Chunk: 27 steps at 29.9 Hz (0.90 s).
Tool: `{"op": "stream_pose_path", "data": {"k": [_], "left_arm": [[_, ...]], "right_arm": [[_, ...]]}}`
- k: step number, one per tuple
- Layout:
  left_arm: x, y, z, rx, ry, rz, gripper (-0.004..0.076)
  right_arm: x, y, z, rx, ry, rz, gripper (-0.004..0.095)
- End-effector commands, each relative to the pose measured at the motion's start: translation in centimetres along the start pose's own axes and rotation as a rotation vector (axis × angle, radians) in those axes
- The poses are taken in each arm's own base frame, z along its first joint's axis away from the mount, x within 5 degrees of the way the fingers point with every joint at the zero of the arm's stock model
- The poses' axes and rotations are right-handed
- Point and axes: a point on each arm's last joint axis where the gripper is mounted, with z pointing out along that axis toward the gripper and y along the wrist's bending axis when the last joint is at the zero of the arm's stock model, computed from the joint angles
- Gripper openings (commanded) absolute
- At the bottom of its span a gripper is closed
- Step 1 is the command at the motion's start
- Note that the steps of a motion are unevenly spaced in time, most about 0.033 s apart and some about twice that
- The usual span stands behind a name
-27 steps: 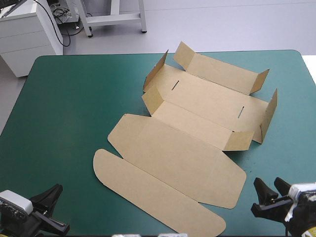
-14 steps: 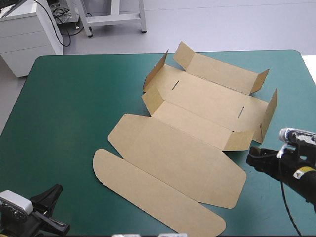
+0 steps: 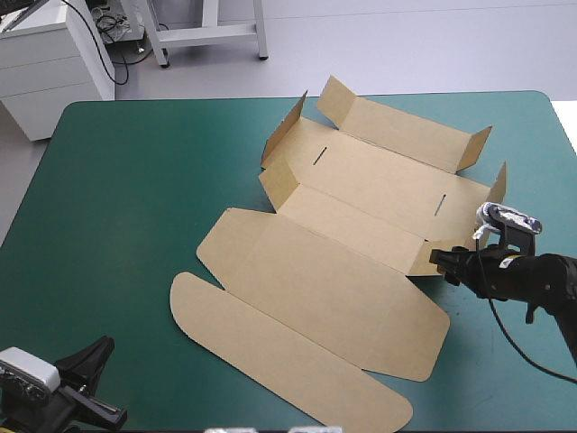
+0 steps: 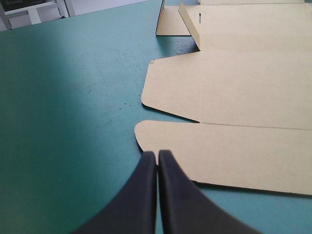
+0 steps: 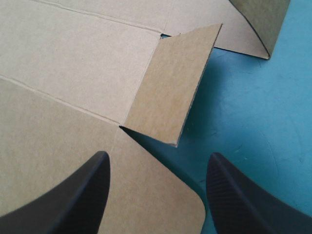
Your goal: Fold the box
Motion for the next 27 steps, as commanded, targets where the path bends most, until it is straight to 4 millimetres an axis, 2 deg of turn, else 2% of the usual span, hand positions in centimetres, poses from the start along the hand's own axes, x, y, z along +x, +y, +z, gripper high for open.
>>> {"op": "stream_pose_path", "data": {"k": [1,8,18,21,27], "left_arm": [[-1.1,0.0,-0.5,0.010,-0.101,-0.008,-0.0008],[-1.1,0.0,-0.5,0.010,-0.101,-0.008,-0.0008],[-1.1,0.0,-0.5,0.010,-0.101,-0.008,-0.0008],[-1.1,0.0,-0.5,0.010,-0.101,-0.008,-0.0008],[-1.1,0.0,-0.5,0.010,-0.101,-0.008,-0.0008]], "right_arm": [[-2.1,0.1,0.3,-0.029,-0.107,0.052,0.0535],[-3.4,-1.2,3.1,0.000,-0.091,0.134,0.0535],[-3.8,-1.4,8.1,-0.078,0.012,0.159,0.0503],[-3.9,-1.4,8.8,-0.085,0.038,0.155,0.0409],[-5.4,-0.7,8.8,-0.114,0.048,0.092,0.0060]]}}
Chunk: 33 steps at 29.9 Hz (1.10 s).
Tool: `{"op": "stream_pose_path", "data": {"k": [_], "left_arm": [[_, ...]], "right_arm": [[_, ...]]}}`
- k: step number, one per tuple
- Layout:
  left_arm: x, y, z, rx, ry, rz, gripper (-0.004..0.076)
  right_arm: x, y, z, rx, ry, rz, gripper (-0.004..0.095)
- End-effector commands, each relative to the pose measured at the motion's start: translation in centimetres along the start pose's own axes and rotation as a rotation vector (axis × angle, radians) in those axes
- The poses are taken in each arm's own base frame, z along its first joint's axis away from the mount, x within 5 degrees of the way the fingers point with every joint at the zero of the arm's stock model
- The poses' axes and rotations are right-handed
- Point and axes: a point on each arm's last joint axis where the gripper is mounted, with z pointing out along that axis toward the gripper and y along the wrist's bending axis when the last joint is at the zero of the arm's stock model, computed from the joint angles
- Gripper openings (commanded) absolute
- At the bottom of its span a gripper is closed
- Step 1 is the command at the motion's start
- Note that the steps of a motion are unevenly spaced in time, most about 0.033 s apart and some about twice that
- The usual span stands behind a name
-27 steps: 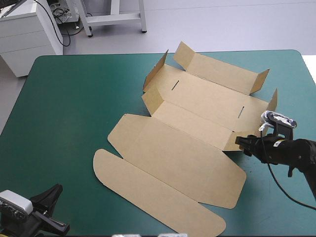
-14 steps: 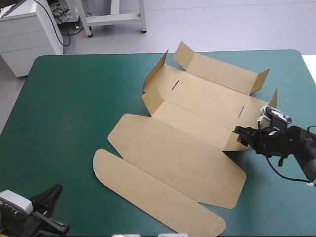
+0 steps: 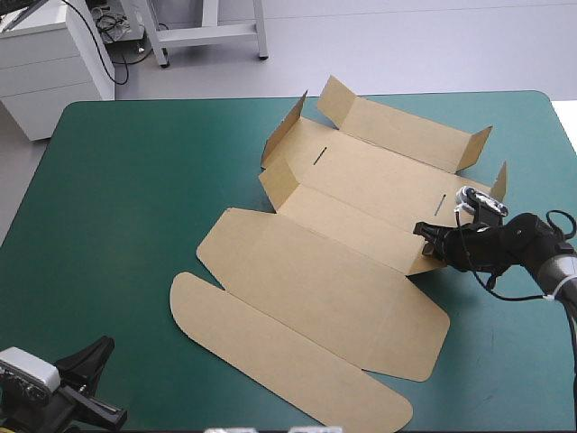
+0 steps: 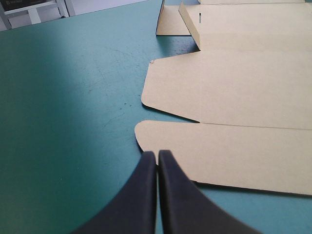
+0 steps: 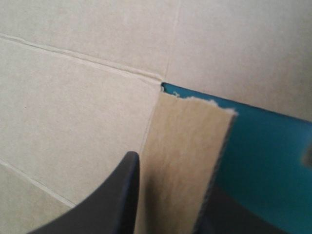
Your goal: Fold the box
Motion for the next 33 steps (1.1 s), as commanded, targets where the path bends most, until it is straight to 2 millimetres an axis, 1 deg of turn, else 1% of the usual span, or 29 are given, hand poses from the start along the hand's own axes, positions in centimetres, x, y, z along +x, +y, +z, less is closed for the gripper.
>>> {"op": "stream_pose_path", "data": {"k": [1,2,6,10,14,16,20,25,29,33], "left_arm": [[-1.1,0.0,-0.5,0.010,-0.101,-0.008,-0.0008],[-1.1,0.0,-0.5,0.010,-0.101,-0.008,-0.0008],[-1.1,0.0,-0.5,0.010,-0.101,-0.008,-0.0008],[-1.1,0.0,-0.5,0.010,-0.101,-0.006,-0.0008],[-1.1,0.0,-0.5,0.010,-0.101,-0.008,-0.0008],[-1.1,0.0,-0.5,0.010,-0.101,-0.008,-0.0008],[-1.1,0.0,-0.5,0.010,-0.101,-0.008,-0.0008],[-1.1,0.0,-0.5,0.010,-0.101,-0.008,-0.0008],[-1.1,0.0,-0.5,0.010,-0.101,-0.008,-0.0008],[-1.1,0.0,-0.5,0.010,-0.101,-0.008,-0.0008]], "right_arm": [[-1.9,1.4,-1.5,-0.048,-0.051,-0.045,0.0009],[-2.1,1.5,-1.4,-0.048,-0.035,-0.059,-0.0020],[-3.1,1.9,-1.0,-0.028,0.084,-0.146,-0.0012],[-4.3,1.8,-0.4,0.026,0.207,-0.236,-0.0013],[-6.4,2.1,-0.7,0.078,0.216,-0.351,-0.0012],[-7.8,2.6,-1.2,0.093,0.181,-0.409,-0.0013],[-10.8,4.0,-2.6,0.105,0.141,-0.522,-0.0013],[-13.9,5.6,-3.2,0.091,0.160,-0.627,-0.0013],[-15.9,7.6,-2.9,0.121,0.119,-0.755,-0.0013],[-16.4,9.9,-1.4,0.216,0.124,-1.003,-0.0019]]}}
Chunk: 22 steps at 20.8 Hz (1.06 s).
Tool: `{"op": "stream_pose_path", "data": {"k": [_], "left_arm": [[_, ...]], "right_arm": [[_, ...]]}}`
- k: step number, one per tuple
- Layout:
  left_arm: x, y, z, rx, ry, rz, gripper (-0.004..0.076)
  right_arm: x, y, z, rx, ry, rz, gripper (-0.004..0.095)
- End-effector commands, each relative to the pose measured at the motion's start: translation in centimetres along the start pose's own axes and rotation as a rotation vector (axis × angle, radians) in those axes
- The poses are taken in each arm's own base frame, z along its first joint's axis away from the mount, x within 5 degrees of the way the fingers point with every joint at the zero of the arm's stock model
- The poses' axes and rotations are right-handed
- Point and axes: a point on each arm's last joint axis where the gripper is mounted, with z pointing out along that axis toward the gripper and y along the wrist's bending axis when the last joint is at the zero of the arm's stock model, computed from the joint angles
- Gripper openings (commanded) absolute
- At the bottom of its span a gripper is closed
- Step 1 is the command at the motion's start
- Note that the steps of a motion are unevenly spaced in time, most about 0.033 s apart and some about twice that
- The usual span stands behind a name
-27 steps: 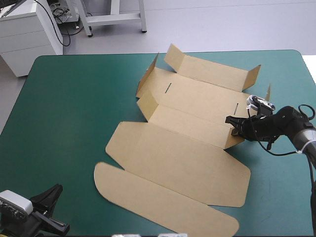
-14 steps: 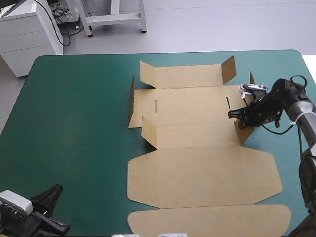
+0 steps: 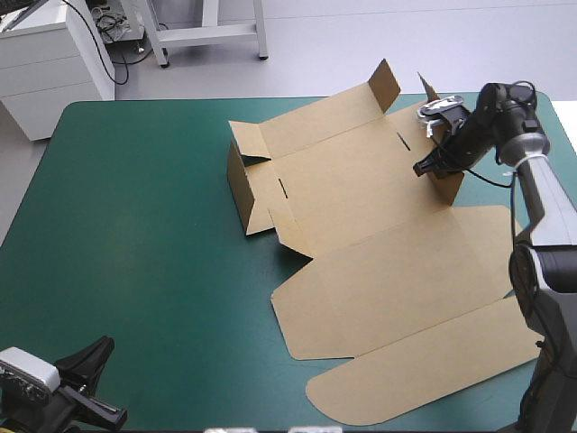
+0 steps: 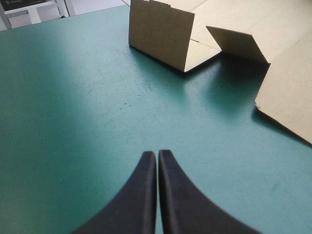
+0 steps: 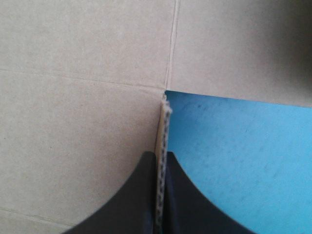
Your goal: Fold the box
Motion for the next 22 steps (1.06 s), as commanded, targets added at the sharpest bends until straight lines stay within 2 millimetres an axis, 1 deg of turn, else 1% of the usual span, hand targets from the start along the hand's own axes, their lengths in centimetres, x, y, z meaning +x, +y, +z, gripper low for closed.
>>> {"op": "stream_pose_path", "data": {"k": [1,2,3,4,5,6,7,8,9,10,11,12,16,18,19,22], "left_arm": [[-1.1,0.0,-0.5,0.010,-0.101,-0.008,-0.0008],[-1.1,0.0,-0.5,0.010,-0.101,-0.008,-0.0008],[-1.1,0.0,-0.5,0.010,-0.101,-0.008,-0.0008],[-1.1,0.0,-0.5,0.010,-0.101,-0.008,-0.0008],[-1.1,0.0,-0.5,0.010,-0.101,-0.008,-0.0008],[-1.1,0.0,-0.5,0.010,-0.101,-0.008,-0.0008],[-1.1,0.0,-0.5,0.010,-0.101,-0.008,-0.0008],[-1.1,0.0,-0.5,0.010,-0.101,-0.008,-0.0008],[-1.1,0.0,-0.5,0.010,-0.101,-0.008,-0.0008],[-1.1,0.0,-0.5,0.010,-0.101,-0.008,-0.0008],[-1.1,0.0,-0.5,0.010,-0.101,-0.008,-0.0008],[-1.1,0.0,-0.5,0.010,-0.101,-0.008,-0.0008],[-1.1,0.0,-0.5,0.010,-0.101,-0.008,-0.0008],[-1.1,0.0,-0.5,0.010,-0.101,-0.008,-0.0008],[-1.1,0.0,-0.5,0.010,-0.101,-0.012,-0.0008],[-1.1,0.0,-0.5,0.010,-0.101,-0.010,-0.0008]], "right_arm": [[-2.1,2.0,-2.6,0.094,-0.039,-0.220,-0.0019],[-2.5,2.5,-2.3,0.096,-0.037,-0.245,-0.0019],[-3.4,3.8,-1.4,0.066,-0.042,-0.327,-0.0019],[-3.7,4.6,-1.1,0.049,-0.047,-0.361,-0.0019],[-4.4,6.1,-0.3,0.016,-0.055,-0.435,-0.0020],[-4.7,6.7,0.1,0.005,-0.056,-0.467,-0.0020],[-5.2,8.4,0.8,-0.014,-0.055,-0.564,-0.0020],[-5.5,9.0,1.0,-0.013,-0.055,-0.603,-0.0020],[-5.8,10.8,1.5,-0.019,-0.051,-0.695,-0.0020],[-6.0,11.8,1.7,-0.023,-0.051,-0.736,-0.0020],[-6.3,13.6,2.0,-0.029,-0.059,-0.813,-0.0020],[-6.6,14.9,2.1,-0.032,-0.076,-0.867,-0.0020],[-6.9,19.6,2.0,-0.060,-0.117,-1.023,-0.0021],[-6.7,21.4,1.9,-0.080,-0.113,-1.105,-0.0020],[-6.7,21.8,1.9,-0.078,-0.115,-1.125,-0.0020],[-6.9,22.1,1.9,-0.057,-0.142,-1.148,-0.0020]]}}
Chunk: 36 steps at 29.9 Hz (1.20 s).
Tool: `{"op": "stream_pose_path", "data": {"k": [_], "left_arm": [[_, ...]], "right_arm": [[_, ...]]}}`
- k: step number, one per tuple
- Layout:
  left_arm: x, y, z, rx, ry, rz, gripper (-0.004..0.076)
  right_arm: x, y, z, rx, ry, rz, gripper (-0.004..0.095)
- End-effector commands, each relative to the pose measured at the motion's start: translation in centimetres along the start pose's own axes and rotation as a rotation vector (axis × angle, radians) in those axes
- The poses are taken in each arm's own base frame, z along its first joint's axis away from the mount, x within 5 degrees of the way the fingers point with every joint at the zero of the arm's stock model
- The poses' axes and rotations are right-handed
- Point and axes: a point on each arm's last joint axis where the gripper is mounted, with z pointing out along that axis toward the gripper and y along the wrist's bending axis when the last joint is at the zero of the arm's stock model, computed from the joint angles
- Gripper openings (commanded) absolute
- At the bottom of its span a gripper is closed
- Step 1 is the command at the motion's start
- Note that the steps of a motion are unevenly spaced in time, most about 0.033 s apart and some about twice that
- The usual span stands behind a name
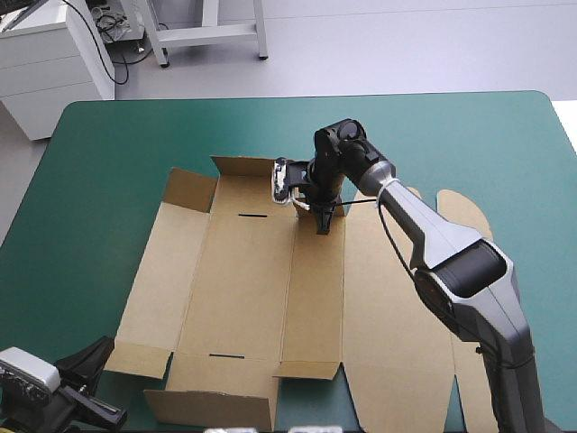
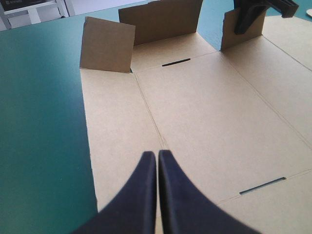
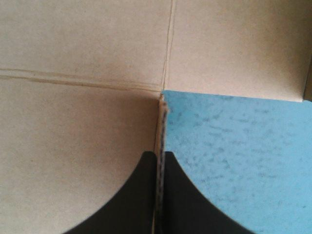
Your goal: Fold the box
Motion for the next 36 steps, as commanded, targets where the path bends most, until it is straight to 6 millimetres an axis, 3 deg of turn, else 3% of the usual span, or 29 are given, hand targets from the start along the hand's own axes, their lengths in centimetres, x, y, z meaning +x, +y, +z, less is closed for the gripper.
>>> {"op": "stream_pose_path", "data": {"k": [1,5,10,12,17,21,24,28,36], "left_arm": [[-1.1,0.0,-0.5,0.010,-0.101,-0.007,-0.0008],[-1.1,0.0,-0.5,0.010,-0.101,-0.009,-0.0008],[-1.1,0.0,-0.5,0.010,-0.101,-0.011,-0.0008],[-1.1,0.0,-0.5,0.010,-0.101,-0.007,-0.0008],[-1.1,0.0,-0.5,0.010,-0.101,-0.007,-0.0008],[-1.1,0.0,-0.5,0.010,-0.101,-0.007,-0.0008],[-1.1,0.0,-0.5,0.010,-0.101,-0.007,-0.0008],[-1.1,0.0,-0.5,0.010,-0.101,-0.007,-0.0008],[-1.1,0.0,-0.5,0.007,-0.101,-0.004,-0.0008]], "right_arm": [[-0.7,-0.8,-4.1,0.145,-0.061,-0.041,-0.0020],[-0.5,-1.0,-4.1,0.159,-0.049,-0.054,0.0058],[-0.3,-1.1,-4.0,0.169,-0.027,-0.055,0.0408],[-0.4,-1.1,-4.0,0.170,-0.033,-0.053,0.0505],[-0.3,-1.2,-4.1,0.180,-0.026,-0.054,0.0537],[-0.3,-1.5,-5.8,0.204,-0.010,0.003,0.0537],[-0.3,-1.8,-8.2,0.251,0.001,0.044,0.0536],[-0.4,-2.2,-13.1,0.395,-0.064,0.196,0.0508],[1.3,0.2,-23.6,0.563,-0.272,0.512,0.0402]]}}
